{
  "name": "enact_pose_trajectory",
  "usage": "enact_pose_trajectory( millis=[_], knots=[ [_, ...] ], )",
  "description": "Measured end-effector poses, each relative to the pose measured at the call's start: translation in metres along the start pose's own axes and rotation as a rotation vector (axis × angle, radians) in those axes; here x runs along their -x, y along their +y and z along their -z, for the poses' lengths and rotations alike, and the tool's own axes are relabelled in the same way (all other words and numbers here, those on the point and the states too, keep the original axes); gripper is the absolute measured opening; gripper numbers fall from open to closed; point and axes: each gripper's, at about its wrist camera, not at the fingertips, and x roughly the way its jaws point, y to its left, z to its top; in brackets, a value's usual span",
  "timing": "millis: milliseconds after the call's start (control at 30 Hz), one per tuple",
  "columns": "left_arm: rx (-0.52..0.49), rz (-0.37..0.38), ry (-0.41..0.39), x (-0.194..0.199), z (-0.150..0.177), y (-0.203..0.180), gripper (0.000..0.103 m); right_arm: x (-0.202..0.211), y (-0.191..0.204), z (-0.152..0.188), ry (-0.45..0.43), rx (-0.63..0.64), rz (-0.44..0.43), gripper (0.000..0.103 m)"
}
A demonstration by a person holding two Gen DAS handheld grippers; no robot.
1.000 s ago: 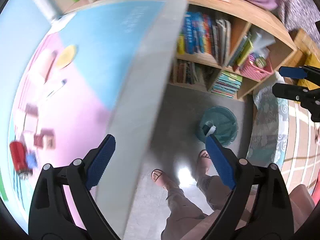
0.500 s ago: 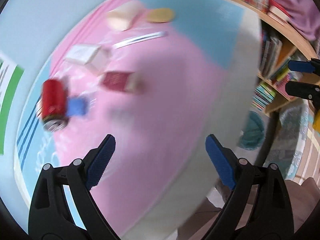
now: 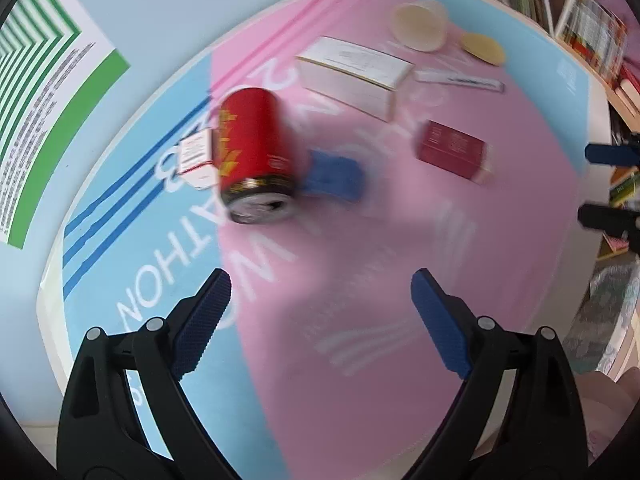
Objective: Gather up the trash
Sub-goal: 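Grasp the red can with the left tool while the right tool grasps the dark red Hankey box, then carry the red can and Hankey box with both tools over the teal bin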
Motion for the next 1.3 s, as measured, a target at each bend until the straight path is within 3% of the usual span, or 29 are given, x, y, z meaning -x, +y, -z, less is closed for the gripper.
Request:
enact_pose_trajectory(
  millis=[200,533,733,800,967,1067,1300],
  knots=[
    [0.054,-0.022,0.010,-0.015,-0.019,0.028,0.090,-0.029,0.020,-0.028,0.051,0.121,-0.014,0.080],
    [0.079,-0.020,0.051,-0.053,-0.054,0.051,0.090,-0.072,0.013,-0.062,0.120,0.143,-0.030,0.078],
    [0.105,-0.008,0.082,-0.071,-0.066,0.061,0.087,-0.094,0.009,-0.072,0.165,0.155,-0.030,0.071],
    [0.116,0.007,0.088,-0.075,-0.067,0.064,0.086,-0.099,0.010,-0.073,0.175,0.159,-0.027,0.061],
    [0.133,0.041,0.109,-0.085,-0.071,0.070,0.073,-0.111,0.010,-0.072,0.208,0.167,-0.033,0.052],
    [0.133,0.061,0.120,-0.090,-0.071,0.070,0.065,-0.111,0.011,-0.072,0.200,0.175,-0.030,0.033],
    [0.130,0.071,0.092,-0.083,-0.070,0.070,0.065,-0.099,0.009,-0.072,0.181,0.149,-0.018,0.030]
  ],
)
